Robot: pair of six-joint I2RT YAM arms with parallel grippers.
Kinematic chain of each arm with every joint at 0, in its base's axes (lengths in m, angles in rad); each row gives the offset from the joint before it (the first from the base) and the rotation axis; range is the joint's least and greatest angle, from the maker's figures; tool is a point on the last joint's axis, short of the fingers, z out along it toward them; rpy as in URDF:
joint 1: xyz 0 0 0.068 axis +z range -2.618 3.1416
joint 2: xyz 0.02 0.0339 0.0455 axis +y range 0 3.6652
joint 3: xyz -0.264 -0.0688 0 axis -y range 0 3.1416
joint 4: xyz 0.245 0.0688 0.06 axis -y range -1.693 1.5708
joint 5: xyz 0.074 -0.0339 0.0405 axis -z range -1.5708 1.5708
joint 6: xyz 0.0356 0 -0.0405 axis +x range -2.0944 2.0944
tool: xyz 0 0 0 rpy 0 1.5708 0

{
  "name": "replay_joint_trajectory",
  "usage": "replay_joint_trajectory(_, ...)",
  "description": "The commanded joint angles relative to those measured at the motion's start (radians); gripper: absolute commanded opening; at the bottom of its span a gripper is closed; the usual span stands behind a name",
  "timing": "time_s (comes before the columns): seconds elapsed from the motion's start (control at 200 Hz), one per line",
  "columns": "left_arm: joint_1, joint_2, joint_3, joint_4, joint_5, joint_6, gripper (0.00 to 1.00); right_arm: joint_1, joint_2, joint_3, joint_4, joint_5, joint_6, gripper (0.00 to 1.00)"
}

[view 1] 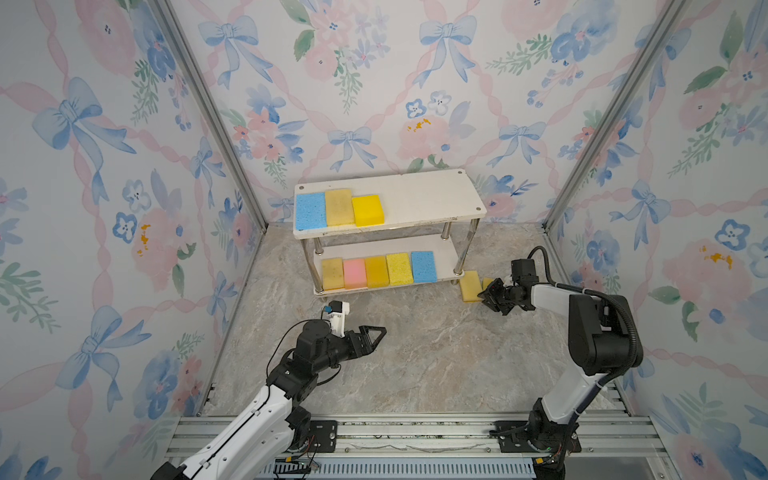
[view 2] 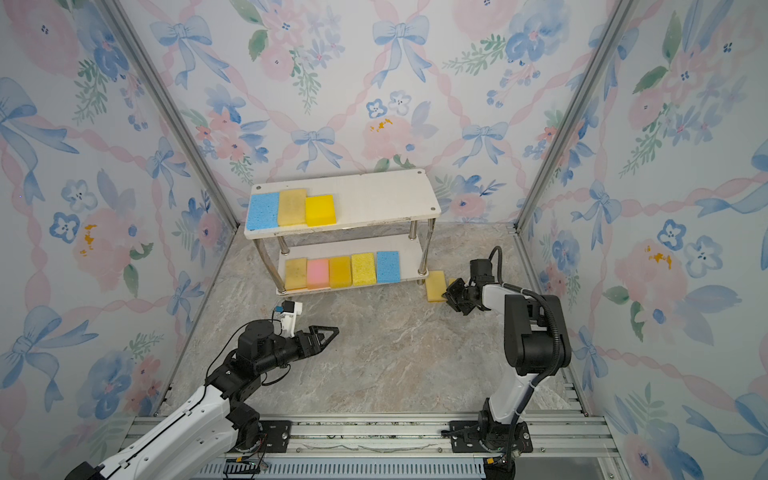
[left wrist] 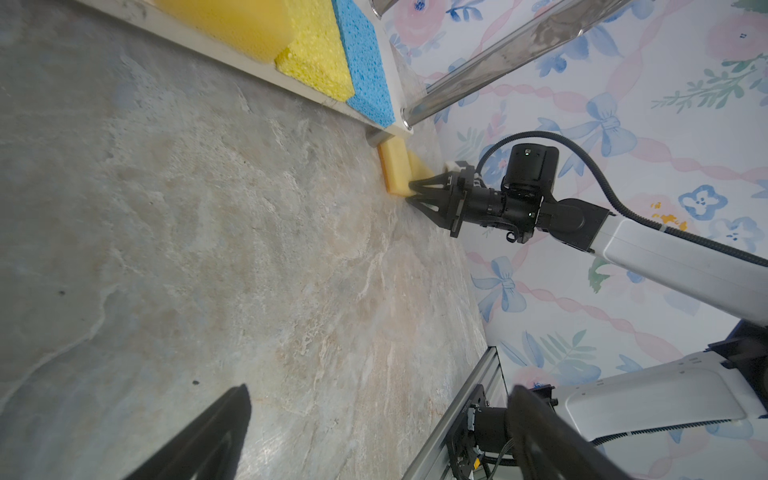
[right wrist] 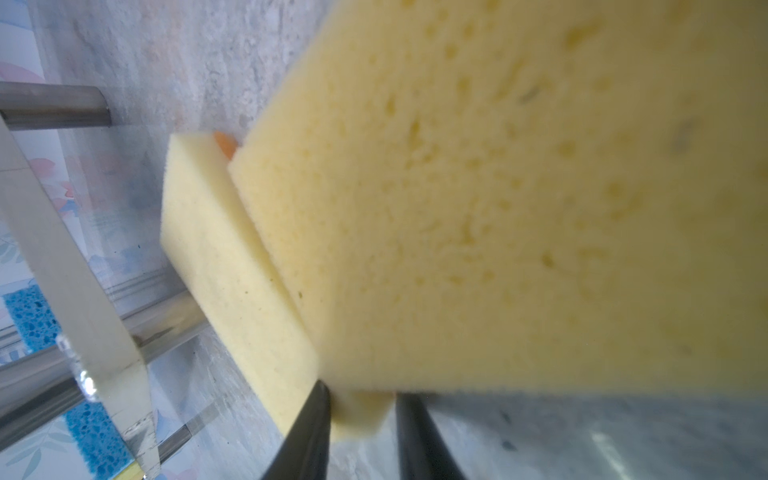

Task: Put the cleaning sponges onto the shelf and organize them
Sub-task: 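Grasp the pale yellow orange-backed sponge on the table with the right gripper, then lift the orange-backed sponge toward the left gripper while the left arm approaches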

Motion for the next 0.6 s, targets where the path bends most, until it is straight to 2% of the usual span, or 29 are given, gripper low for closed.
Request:
replay_joint_trajectory(0.0,0.011,-0.013,-0.010,-0.011,0.010,-0.011,0.98,0.014,0.017,-0.002,-0.008,0.040,0.004,0.17)
replay_joint_trajectory(0.15,0.011,-0.012,-0.007,-0.011,0.016,-0.011,0.98,0.013,-0.057,-0.040,-0.029,0.071,-0.012,0.02)
replay_joint_trajectory(0.23,0.010,-0.010,-0.002,-0.011,0.021,-0.009,0.98,0.007,-0.138,-0.086,-0.076,0.097,-0.040,0.02)
replay_joint_trajectory(0.415,-0.030,0.006,-0.005,0.023,-0.001,-0.018,0.98,0.008,-0.425,-0.213,-0.247,0.117,-0.125,0.03)
replay_joint_trajectory(0.515,-0.084,0.028,-0.036,0.149,-0.017,-0.078,0.98,0.050,-0.574,-0.281,-0.334,0.111,-0.136,0.03)
replay_joint_trajectory(0.59,-0.135,0.055,-0.070,0.277,-0.042,-0.143,0.98,0.137,-0.675,-0.297,-0.394,0.122,-0.119,0.03)
